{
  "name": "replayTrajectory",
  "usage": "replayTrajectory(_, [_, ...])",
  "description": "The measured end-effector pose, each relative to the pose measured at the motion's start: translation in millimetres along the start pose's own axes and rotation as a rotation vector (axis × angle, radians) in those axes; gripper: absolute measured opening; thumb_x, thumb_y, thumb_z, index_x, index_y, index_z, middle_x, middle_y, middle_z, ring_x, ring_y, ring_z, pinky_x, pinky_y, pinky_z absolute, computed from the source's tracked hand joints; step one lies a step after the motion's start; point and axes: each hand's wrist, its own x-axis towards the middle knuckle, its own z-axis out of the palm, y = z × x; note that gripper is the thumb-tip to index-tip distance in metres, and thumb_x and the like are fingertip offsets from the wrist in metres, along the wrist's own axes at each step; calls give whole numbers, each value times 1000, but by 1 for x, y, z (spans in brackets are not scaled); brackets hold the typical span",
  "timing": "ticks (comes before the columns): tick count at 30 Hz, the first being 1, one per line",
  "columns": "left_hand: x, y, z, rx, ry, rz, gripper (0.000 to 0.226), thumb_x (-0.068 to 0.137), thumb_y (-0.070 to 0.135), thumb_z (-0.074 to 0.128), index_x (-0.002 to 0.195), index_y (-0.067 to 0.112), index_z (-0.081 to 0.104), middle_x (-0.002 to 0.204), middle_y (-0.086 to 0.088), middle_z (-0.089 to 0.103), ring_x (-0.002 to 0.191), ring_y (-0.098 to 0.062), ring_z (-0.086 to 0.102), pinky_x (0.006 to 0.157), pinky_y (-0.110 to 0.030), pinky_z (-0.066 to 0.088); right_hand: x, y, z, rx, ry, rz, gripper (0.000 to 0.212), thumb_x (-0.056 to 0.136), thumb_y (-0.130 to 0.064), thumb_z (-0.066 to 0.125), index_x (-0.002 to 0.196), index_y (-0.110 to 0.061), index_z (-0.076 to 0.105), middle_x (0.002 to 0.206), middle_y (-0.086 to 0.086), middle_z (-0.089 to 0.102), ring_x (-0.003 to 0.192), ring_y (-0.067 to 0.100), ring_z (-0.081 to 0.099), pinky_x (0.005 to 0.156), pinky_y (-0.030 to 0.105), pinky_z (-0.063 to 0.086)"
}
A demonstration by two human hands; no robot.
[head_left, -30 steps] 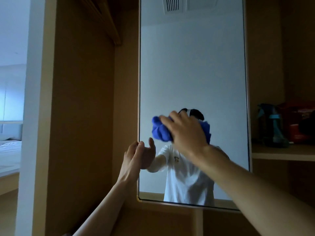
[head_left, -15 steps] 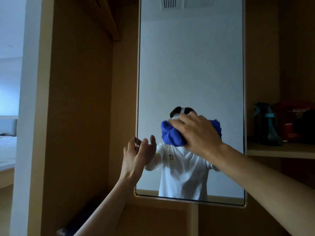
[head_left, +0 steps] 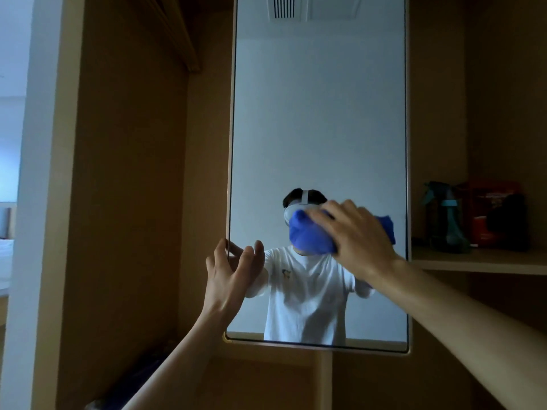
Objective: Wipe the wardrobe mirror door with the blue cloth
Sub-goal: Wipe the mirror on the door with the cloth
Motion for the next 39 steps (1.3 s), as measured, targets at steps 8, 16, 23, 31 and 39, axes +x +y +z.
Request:
replayTrajectory(8, [1, -2, 5, 35, 35, 19, 95, 79, 75, 44, 158, 25, 26, 151, -8, 33, 127, -29, 49, 96, -41, 48, 30, 34, -18, -53, 94, 130, 42, 91, -22, 54, 133, -21, 54, 107, 5, 58, 92, 32, 55, 74, 47, 48])
replayTrajectory(16, [-5, -13, 14, 39, 88, 56, 94, 81, 72, 45, 161, 31, 16, 156, -6, 27, 132, -29, 47, 98, -43, 48, -20, 9, 0, -34, 7, -32, 43, 86, -22, 54, 128, -17, 59, 111, 4, 62, 92, 30, 57, 74, 46, 49])
replayTrajectory(23, [-12, -15, 21, 82, 102, 75, 90, 91, 66, 53, 162, 30, 11, 157, -8, 25, 132, -32, 47, 100, -47, 48, -78, -14, 28, -53, -38, -129, 56, 77, -12, 79, 129, -18, 60, 113, 7, 66, 90, 28, 59, 78, 42, 51])
replayTrajectory(31, [-9, -18, 11, 151, 47, 75, 87, 95, 64, 52, 162, 31, 9, 159, -9, 23, 135, -36, 47, 99, -46, 47, -41, 37, -6, -62, 5, 7, 60, 83, -13, 67, 141, -23, 54, 119, 8, 60, 96, 33, 57, 78, 47, 50])
replayTrajectory(39, [-13, -17, 13, 161, 68, 92, 84, 95, 60, 55, 161, 33, 10, 154, -11, 28, 129, -34, 50, 95, -47, 50, -12, 72, -37, -2, 175, 161, 47, 88, -18, 65, 135, -21, 59, 99, 12, 59, 84, 32, 58, 62, 38, 46])
